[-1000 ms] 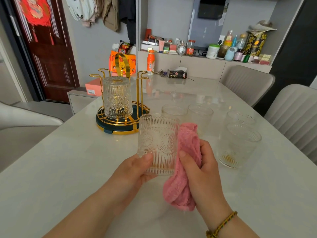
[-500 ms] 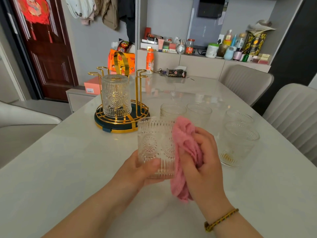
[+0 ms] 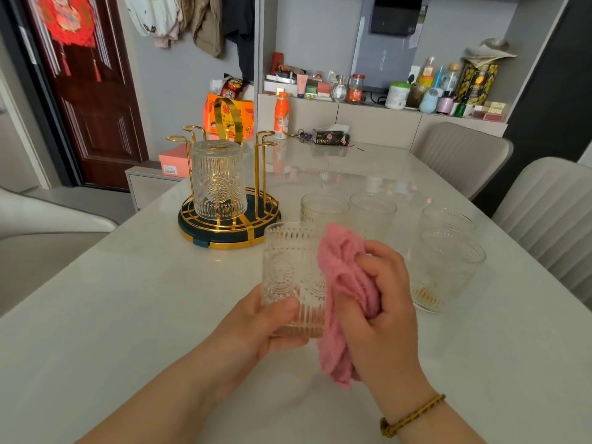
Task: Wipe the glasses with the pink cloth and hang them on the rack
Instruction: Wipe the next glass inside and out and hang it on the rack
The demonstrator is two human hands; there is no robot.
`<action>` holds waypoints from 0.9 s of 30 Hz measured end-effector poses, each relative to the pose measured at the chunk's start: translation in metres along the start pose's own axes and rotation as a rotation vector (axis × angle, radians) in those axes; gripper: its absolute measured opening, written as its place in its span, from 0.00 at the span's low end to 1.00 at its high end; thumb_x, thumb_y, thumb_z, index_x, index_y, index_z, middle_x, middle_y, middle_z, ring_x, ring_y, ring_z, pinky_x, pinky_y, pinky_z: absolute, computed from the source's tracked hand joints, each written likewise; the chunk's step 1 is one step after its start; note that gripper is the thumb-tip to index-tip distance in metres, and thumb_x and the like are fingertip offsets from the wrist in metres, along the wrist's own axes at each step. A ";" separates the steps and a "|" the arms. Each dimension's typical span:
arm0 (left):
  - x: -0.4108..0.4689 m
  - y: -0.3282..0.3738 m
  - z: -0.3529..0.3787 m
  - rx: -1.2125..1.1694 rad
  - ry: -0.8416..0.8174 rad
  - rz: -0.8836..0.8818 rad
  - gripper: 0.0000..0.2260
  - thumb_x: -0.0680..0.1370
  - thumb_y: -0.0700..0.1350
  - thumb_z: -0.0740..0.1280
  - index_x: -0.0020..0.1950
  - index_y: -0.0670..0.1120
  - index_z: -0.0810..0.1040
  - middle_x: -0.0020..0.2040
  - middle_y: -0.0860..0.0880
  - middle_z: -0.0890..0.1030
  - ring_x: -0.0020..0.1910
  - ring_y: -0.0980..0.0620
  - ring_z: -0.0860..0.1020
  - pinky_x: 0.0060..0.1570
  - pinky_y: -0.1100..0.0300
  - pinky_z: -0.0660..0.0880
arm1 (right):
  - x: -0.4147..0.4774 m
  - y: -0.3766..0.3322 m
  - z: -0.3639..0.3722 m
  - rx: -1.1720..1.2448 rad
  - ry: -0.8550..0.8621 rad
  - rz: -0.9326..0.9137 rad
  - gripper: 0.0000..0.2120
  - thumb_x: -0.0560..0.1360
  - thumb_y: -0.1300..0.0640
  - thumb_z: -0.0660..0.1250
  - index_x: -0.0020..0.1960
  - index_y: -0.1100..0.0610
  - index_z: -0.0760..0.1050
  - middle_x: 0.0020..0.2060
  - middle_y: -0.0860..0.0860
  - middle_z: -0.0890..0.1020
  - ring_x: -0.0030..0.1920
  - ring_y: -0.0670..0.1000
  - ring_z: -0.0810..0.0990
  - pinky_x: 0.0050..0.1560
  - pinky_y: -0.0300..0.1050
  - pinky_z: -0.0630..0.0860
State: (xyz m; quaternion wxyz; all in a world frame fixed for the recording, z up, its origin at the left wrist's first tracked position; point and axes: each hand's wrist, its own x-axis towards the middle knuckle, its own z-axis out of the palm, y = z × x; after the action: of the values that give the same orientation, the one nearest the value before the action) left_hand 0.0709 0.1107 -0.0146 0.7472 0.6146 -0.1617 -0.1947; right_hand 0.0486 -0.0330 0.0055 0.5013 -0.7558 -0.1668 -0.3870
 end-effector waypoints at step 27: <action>0.003 0.004 -0.001 -0.387 0.161 0.059 0.23 0.57 0.58 0.72 0.49 0.51 0.81 0.49 0.45 0.84 0.44 0.49 0.83 0.45 0.57 0.80 | -0.004 0.006 0.005 0.101 -0.162 0.216 0.03 0.61 0.52 0.64 0.34 0.46 0.71 0.47 0.42 0.74 0.49 0.34 0.73 0.46 0.24 0.68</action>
State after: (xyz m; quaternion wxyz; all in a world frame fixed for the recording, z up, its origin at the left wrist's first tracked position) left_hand 0.0744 0.1111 -0.0107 0.8673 0.4680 -0.0789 -0.1503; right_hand 0.0516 -0.0307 -0.0024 0.5621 -0.7720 -0.1435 -0.2598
